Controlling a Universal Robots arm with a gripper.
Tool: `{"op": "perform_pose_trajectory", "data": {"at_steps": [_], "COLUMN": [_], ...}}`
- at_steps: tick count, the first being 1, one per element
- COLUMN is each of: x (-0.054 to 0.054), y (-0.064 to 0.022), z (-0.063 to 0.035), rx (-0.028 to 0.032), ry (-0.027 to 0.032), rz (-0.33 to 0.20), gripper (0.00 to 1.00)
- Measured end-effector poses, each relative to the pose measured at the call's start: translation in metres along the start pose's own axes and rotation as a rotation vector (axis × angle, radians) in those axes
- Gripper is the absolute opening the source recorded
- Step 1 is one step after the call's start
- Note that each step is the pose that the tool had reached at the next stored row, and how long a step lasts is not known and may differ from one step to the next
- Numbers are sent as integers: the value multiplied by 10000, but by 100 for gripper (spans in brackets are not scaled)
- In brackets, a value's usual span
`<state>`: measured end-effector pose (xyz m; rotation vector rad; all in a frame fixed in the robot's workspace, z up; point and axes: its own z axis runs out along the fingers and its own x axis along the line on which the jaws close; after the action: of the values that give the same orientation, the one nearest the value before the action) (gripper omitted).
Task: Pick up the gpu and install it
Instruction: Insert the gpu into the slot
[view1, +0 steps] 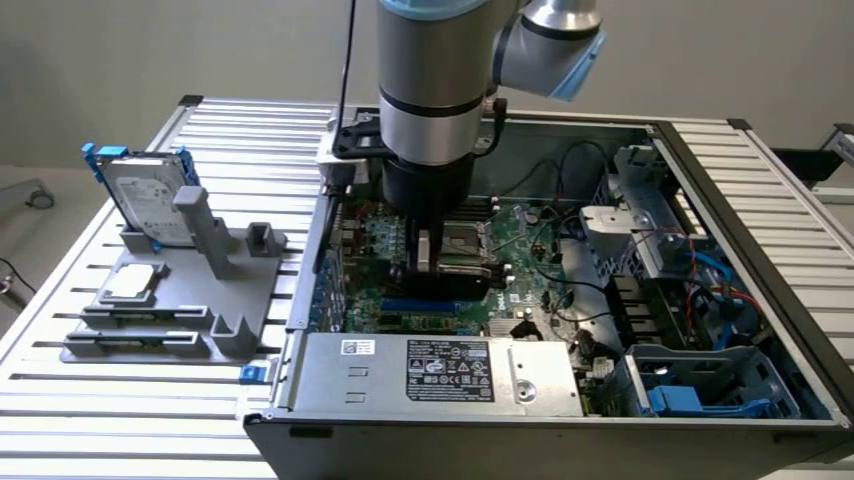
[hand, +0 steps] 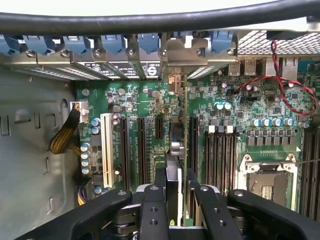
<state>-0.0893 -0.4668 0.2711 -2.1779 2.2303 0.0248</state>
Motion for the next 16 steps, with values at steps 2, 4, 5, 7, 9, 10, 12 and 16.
{"op": "perform_pose_trajectory", "data": {"at_steps": [2, 4, 5, 7, 9, 10, 12, 16], "x": [1, 1, 2, 2, 4, 5, 6, 8], "y": [0, 0, 0, 0, 2, 4, 8, 24], "z": [20, 33, 40, 56, 74, 84, 101, 117], "rx": [-6, -8, -8, -7, -9, -9, -8, -9], "ry": [-8, -22, -30, -38, -37, -38, -40, -41], "rz": [0, 0, 0, 0, -3, -4, -4, -24], "gripper": [27, 27, 27, 27, 27, 27, 27, 27]}}
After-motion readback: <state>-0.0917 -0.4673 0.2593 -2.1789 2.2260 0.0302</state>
